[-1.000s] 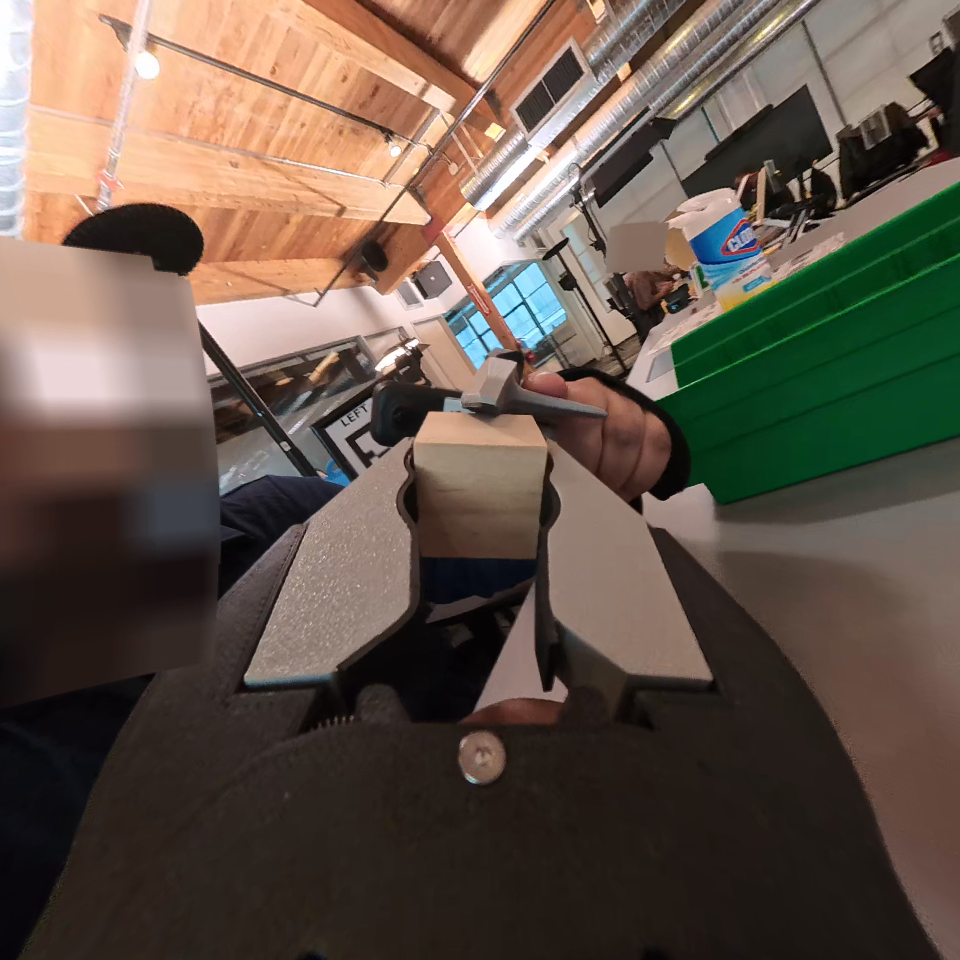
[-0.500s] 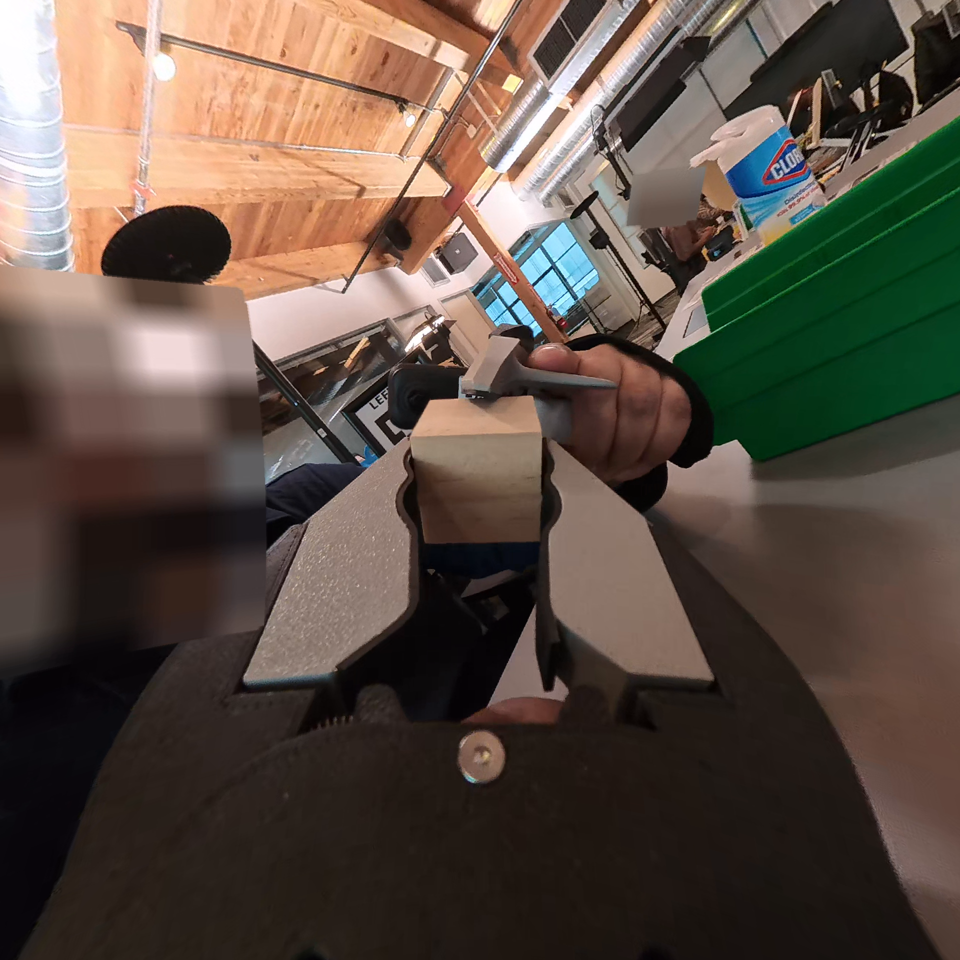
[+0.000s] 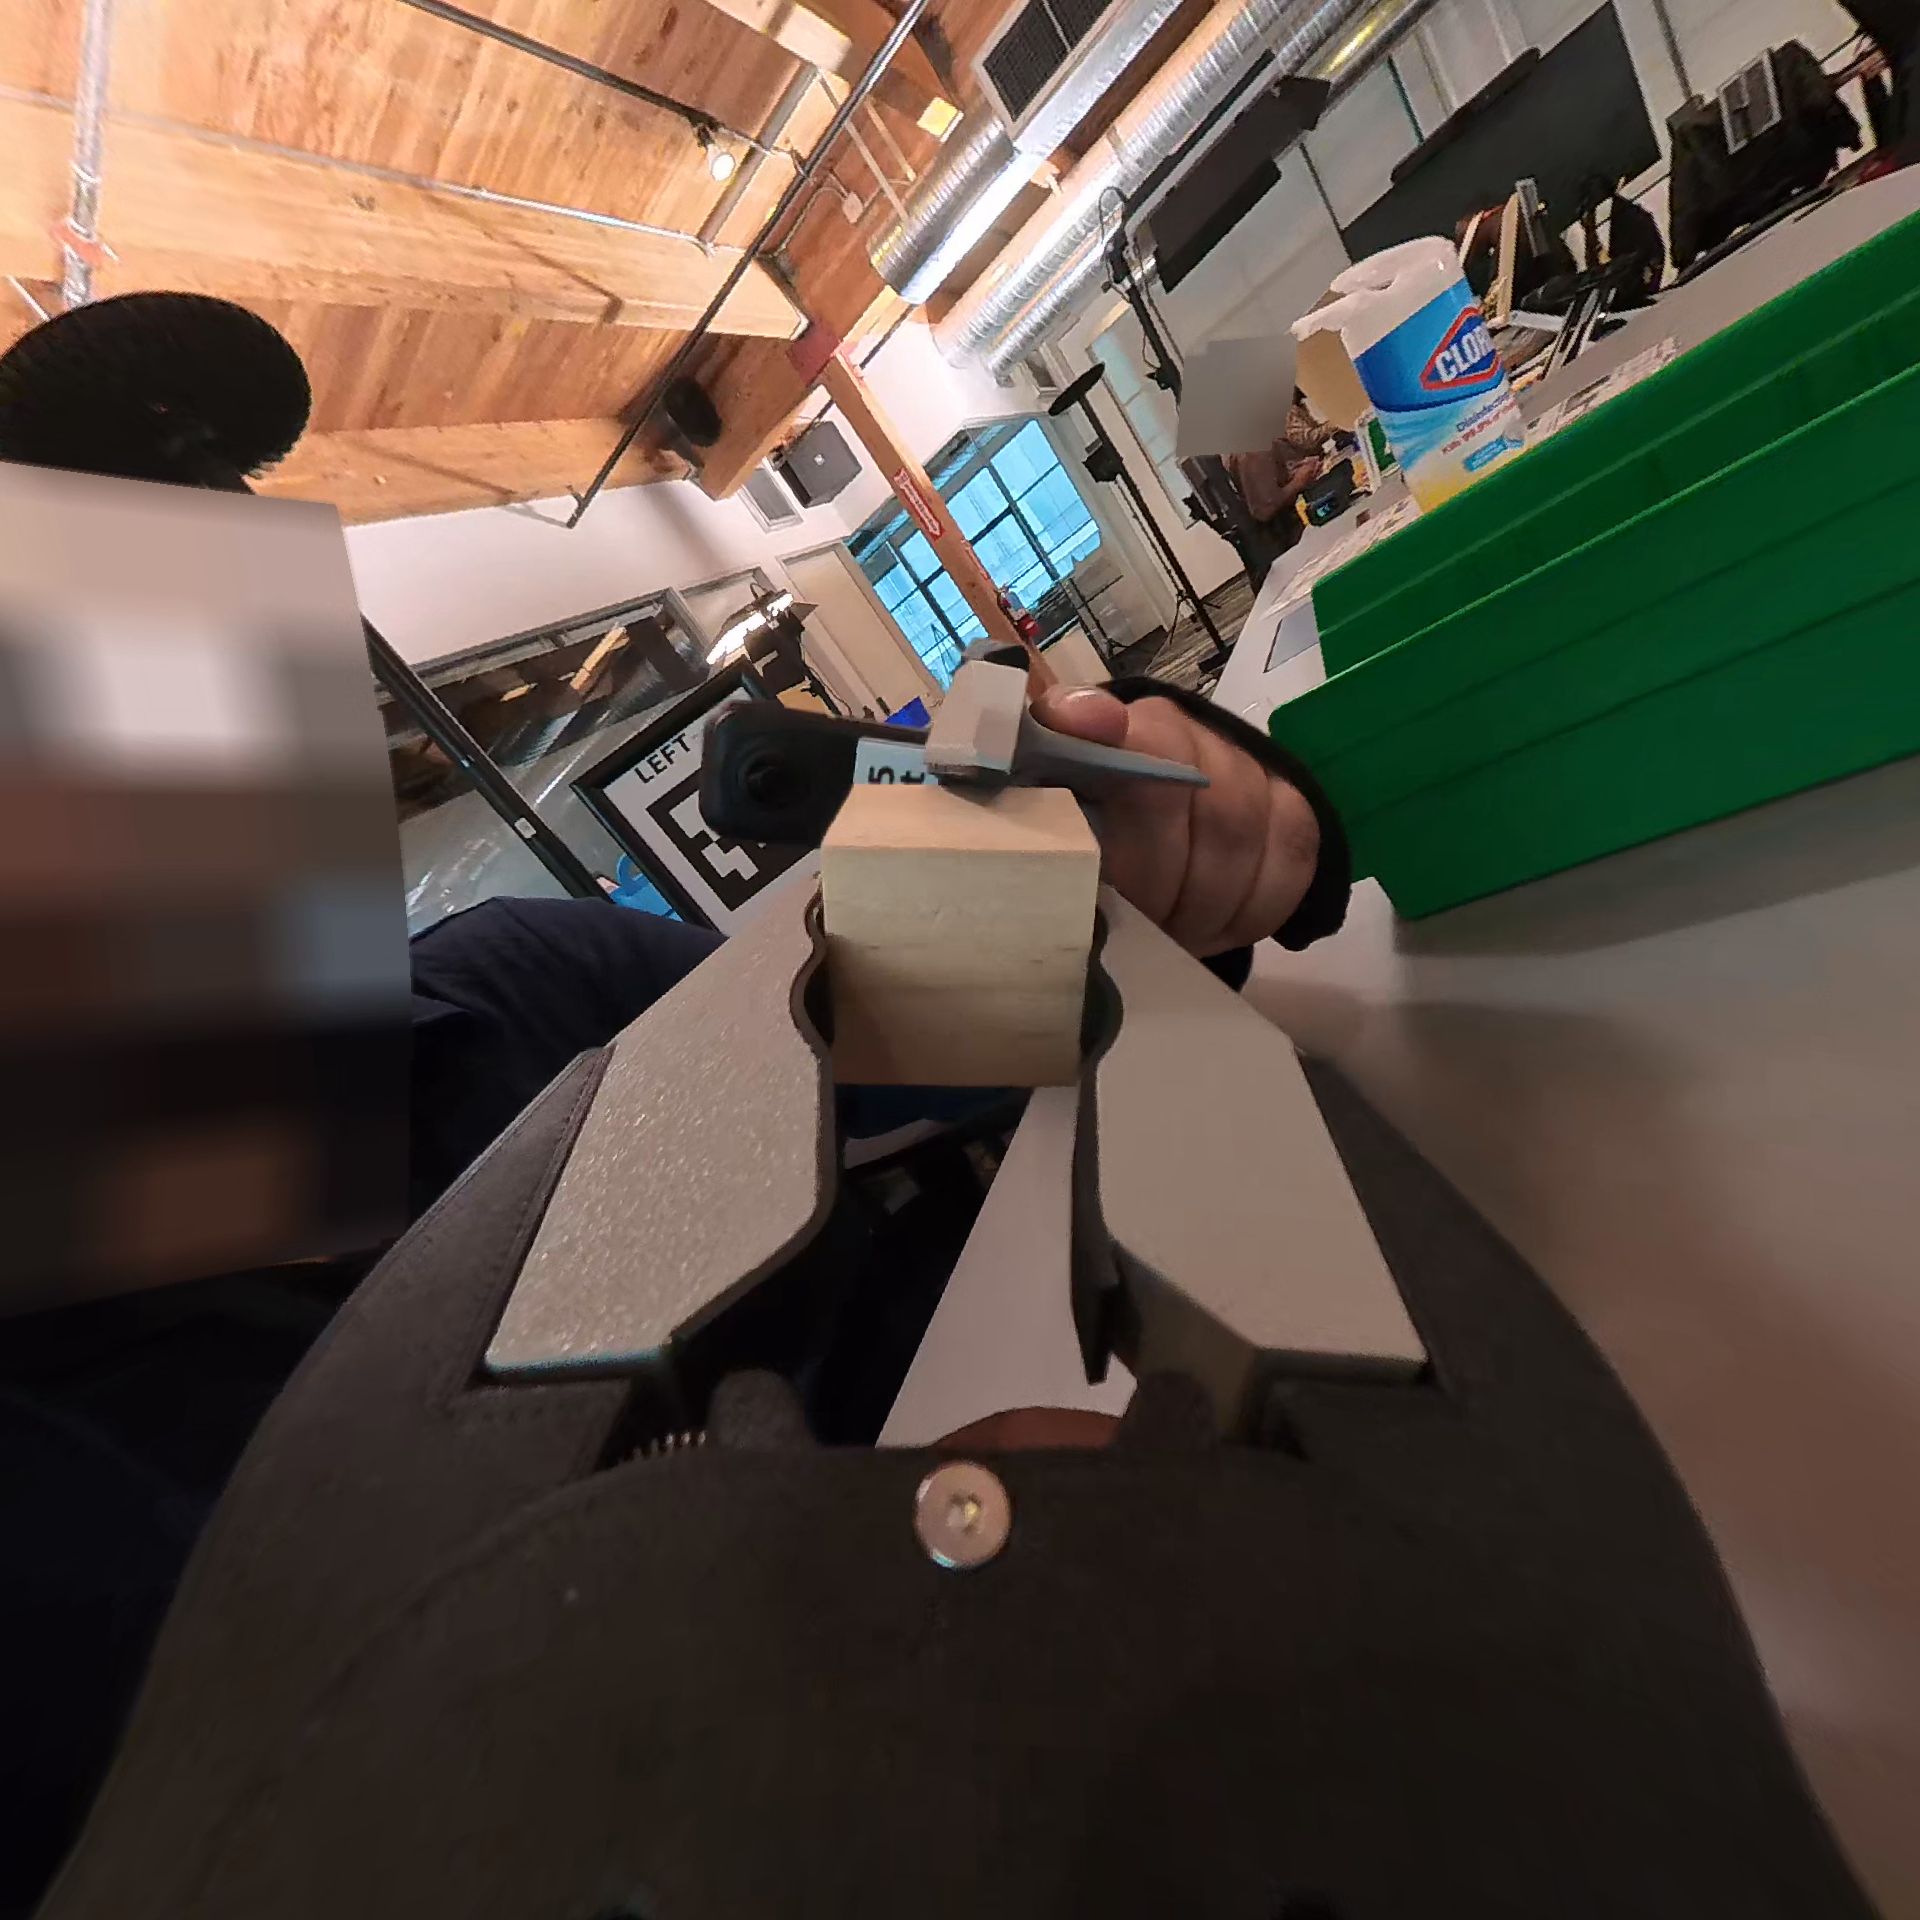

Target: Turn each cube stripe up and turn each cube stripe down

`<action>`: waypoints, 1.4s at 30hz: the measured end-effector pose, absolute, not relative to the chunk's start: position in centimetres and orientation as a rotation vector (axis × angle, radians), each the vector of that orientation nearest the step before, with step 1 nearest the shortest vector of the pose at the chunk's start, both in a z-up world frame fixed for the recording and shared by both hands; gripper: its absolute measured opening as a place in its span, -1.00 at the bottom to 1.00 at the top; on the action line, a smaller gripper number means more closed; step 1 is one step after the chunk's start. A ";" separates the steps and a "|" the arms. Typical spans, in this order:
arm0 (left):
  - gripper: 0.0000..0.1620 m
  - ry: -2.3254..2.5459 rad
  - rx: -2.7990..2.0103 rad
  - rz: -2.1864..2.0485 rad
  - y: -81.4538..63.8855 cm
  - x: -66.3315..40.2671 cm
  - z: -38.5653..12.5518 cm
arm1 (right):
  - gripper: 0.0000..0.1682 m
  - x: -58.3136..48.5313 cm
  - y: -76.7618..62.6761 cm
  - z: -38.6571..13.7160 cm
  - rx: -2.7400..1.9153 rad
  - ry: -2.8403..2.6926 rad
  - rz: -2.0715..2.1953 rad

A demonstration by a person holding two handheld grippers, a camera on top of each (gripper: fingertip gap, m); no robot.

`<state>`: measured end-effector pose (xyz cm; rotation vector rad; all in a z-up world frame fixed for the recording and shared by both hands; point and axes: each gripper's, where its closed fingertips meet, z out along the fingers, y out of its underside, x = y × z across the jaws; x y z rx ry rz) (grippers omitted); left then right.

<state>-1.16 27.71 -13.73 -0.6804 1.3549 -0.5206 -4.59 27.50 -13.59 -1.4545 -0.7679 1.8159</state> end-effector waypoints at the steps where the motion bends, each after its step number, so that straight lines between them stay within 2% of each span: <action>1: -0.45 1.348 -0.685 -0.510 27.8 -1.1 -13.8 | -0.48 -4.5 27.7 -13.6 -1.459 -0.760 1.809; 17: -0.44 1.415 -0.735 -0.556 28.1 -1.4 -15.3 | -0.49 -4.8 27.7 -15.4 -1.580 -0.832 1.693; 21: -0.35 1.350 -0.738 -0.633 27.9 -1.8 -14.4 | -0.49 -4.4 27.8 -14.4 -1.547 -0.817 1.624; 26: -0.21 1.284 -0.771 -0.701 28.6 -2.6 -13.4 | -0.49 -2.5 29.5 -13.0 -1.590 -0.697 1.338; 30: -0.27 1.337 -0.839 -0.717 28.6 -1.6 -15.1 | -0.49 1.3 29.0 -9.2 -1.657 -0.619 0.981; 34: -0.31 1.491 -0.906 -0.657 28.0 0.1 -19.0 | -0.49 11.5 30.9 -6.4 -1.827 -0.377 0.581; 36: -0.30 1.566 -0.944 -0.652 27.6 0.7 -20.6 | -0.49 17.7 32.6 -8.6 -2.014 -0.243 0.429; 39: -0.30 1.612 -0.966 -0.652 27.2 1.0 -21.6 | -0.47 27.4 34.6 -14.7 -2.283 -0.063 0.083; 42: -0.32 1.616 -0.958 -0.630 27.3 1.0 -21.7 | -0.47 31.9 34.8 -21.2 -2.498 0.051 0.029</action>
